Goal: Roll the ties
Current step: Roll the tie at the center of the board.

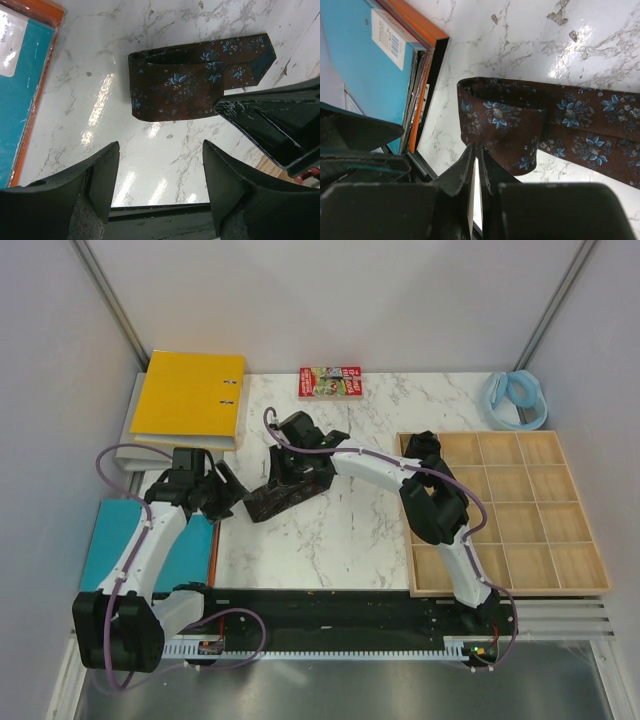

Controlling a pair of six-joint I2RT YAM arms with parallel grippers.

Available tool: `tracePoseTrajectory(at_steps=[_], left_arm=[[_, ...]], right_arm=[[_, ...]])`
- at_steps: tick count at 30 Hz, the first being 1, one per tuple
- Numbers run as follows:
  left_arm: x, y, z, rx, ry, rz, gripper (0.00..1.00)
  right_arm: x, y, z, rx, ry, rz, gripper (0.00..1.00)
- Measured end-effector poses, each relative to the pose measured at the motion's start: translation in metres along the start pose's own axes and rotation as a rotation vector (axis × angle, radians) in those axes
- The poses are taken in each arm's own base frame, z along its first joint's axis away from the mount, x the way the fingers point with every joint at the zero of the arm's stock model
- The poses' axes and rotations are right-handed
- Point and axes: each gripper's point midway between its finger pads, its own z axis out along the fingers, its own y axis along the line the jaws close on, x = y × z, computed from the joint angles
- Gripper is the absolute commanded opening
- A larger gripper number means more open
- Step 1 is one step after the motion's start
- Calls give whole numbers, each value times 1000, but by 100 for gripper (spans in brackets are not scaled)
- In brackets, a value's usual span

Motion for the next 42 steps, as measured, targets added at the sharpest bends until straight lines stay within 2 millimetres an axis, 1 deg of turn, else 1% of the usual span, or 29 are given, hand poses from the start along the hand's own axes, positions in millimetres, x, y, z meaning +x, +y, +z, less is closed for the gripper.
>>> tracePoseTrajectory(at_steps=[3,8,15,20,23,28,35,38,42], left_arm=[[0,-1,2,12,-3,2,73],[2,1,7,16,-2,2,72],[7,3,20,30,18,1,72],[13,8,34,31,44,-3,72],[15,7,42,45,52,-2,72],[13,1,55,71,51,13,72],[24,-12,74,101,82,63,70],[26,-13,80,101,88,66,69],[27,-9,87,78,87,57,69]], right_arm=[[4,-6,10,3,19,7,11],[9,-17,19,18,42,22,11],[6,-36,20,33,41,47,10],[11,-51,22,44,52,65,9],[13,-58,24,43,58,76,9],[13,-60,27,14,58,81,9],[13,-61,28,-16,56,84,9],[13,-62,28,-24,55,85,9],[13,-62,28,-35,56,88,9]])
